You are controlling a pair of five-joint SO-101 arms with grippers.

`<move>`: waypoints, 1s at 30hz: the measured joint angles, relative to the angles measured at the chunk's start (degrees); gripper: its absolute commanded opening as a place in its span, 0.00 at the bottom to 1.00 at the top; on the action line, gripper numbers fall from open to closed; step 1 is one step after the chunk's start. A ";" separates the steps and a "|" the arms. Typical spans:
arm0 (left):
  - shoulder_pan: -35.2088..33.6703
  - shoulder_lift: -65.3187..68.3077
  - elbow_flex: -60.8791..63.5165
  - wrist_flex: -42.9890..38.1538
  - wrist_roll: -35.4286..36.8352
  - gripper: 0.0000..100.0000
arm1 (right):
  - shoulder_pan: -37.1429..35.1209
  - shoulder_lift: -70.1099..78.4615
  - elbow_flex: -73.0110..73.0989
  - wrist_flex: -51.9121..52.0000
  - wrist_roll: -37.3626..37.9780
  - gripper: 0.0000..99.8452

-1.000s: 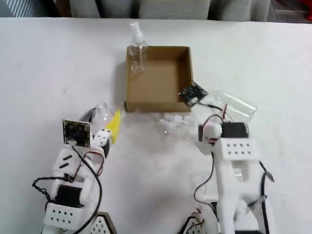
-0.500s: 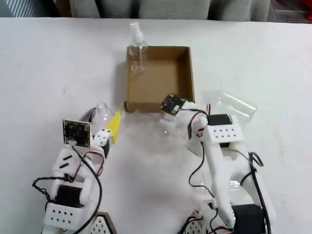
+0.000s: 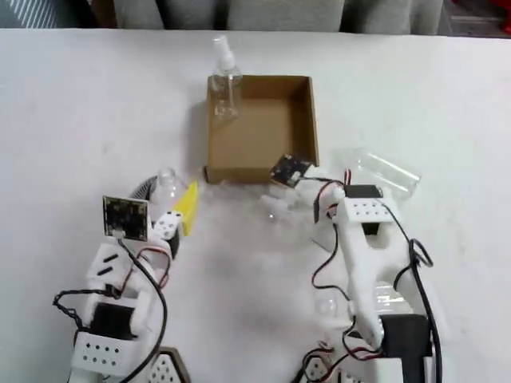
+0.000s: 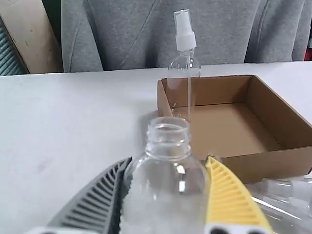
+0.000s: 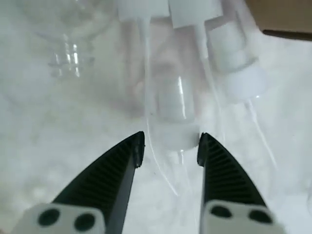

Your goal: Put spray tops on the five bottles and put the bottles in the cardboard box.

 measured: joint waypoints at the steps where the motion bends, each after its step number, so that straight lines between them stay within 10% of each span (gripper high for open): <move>1: 0.00 0.00 0.00 0.00 0.00 0.02 | 0.09 0.26 0.00 -0.35 0.00 0.13; 30: 0.00 0.00 0.00 0.00 0.00 0.02 | -1.58 9.41 -16.62 10.73 0.00 0.14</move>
